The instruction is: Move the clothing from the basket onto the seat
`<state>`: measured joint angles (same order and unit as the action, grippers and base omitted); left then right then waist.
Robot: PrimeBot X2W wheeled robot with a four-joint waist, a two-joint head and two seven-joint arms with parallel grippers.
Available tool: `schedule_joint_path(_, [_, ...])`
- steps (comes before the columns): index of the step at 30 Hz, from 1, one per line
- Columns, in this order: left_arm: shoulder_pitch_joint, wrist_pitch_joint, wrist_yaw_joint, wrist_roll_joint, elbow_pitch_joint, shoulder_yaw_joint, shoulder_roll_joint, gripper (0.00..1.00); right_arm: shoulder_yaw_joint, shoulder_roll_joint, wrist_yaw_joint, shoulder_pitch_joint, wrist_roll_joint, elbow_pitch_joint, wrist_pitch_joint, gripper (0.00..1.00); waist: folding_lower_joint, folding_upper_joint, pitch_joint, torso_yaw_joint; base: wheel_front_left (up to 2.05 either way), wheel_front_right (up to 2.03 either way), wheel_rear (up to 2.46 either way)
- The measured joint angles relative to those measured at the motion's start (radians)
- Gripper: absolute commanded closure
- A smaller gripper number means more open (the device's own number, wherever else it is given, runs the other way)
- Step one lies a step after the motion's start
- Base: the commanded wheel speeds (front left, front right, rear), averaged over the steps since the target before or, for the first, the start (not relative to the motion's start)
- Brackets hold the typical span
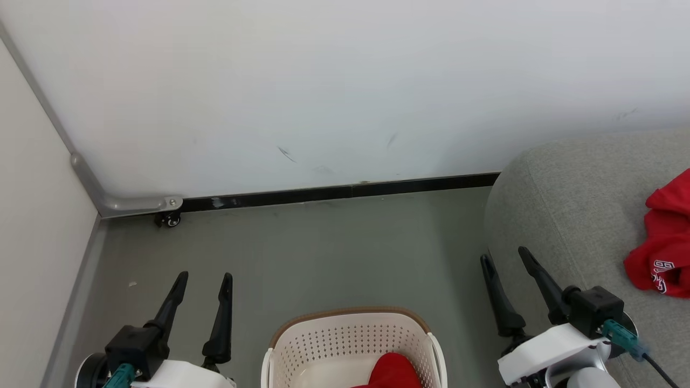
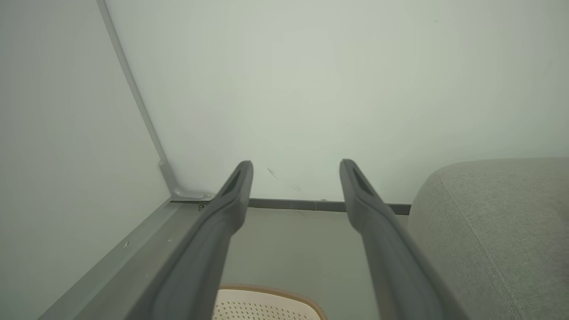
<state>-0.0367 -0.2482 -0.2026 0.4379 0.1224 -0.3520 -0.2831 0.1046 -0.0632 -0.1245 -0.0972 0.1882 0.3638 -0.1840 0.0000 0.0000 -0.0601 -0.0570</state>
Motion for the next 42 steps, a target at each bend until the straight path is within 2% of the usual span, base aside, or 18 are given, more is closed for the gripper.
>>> schedule_joint_path(14, [0.038,0.000,-0.007,-0.030,0.011,0.012,-0.002,0.00,-0.025,0.009,0.000,0.081,-0.022,-0.069,0.037,0.00,0.0000,0.0000,-0.012,-0.015,0.00,0.00,0.00])
schedule_joint_path(24, [0.038,0.000,-0.023,-0.046,0.010,0.041,0.001,0.00,-0.039,0.012,0.000,0.102,-0.030,-0.119,0.053,0.00,0.0000,0.0000,0.001,-0.008,0.00,0.00,0.00])
schedule_joint_path(42, [0.053,0.000,-0.026,-0.063,0.004,0.074,0.005,0.00,-0.035,0.014,0.000,0.122,-0.011,-0.192,0.080,0.00,0.0000,0.0000,0.026,-0.003,0.00,0.00,0.00])
